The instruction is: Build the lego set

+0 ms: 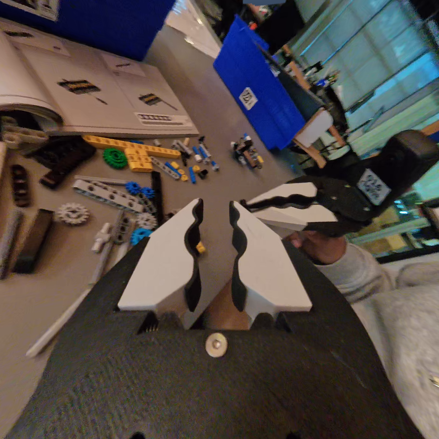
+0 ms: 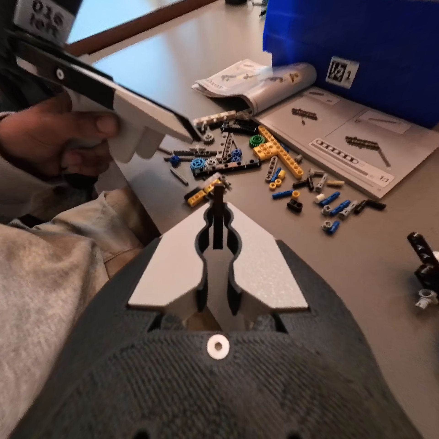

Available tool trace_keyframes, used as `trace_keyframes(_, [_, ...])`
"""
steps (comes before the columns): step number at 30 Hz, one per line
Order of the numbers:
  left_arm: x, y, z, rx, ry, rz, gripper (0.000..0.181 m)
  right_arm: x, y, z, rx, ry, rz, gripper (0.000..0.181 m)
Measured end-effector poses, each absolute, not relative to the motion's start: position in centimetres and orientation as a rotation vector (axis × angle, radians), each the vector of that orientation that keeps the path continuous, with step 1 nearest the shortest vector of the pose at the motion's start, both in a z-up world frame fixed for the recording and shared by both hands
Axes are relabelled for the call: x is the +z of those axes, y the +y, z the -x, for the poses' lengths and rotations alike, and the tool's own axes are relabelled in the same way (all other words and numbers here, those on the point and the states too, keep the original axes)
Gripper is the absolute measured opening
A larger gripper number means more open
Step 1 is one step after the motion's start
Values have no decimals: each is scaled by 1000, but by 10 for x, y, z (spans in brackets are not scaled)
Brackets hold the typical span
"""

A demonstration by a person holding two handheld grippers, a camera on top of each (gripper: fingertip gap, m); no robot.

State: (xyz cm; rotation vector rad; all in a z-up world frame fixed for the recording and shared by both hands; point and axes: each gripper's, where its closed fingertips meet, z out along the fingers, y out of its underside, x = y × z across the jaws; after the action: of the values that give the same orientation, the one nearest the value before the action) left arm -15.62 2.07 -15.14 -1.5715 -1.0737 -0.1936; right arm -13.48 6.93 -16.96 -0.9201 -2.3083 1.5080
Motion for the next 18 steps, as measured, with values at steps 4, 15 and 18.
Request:
trace_keyframes(4, [-147, 46, 132, -442, -1047, 1476, 22, -150, 55, 134, 1588, -2192, 830, 6])
trace_keyframes(15, [-140, 43, 132, -588, -1041, 1285, 6, -151, 39, 129, 1352, -2132, 583, 6])
trace_keyframes(18, [-137, 39, 131, -559, -1011, 1303, 5, -151, 38, 125, 1385, -2167, 553, 25])
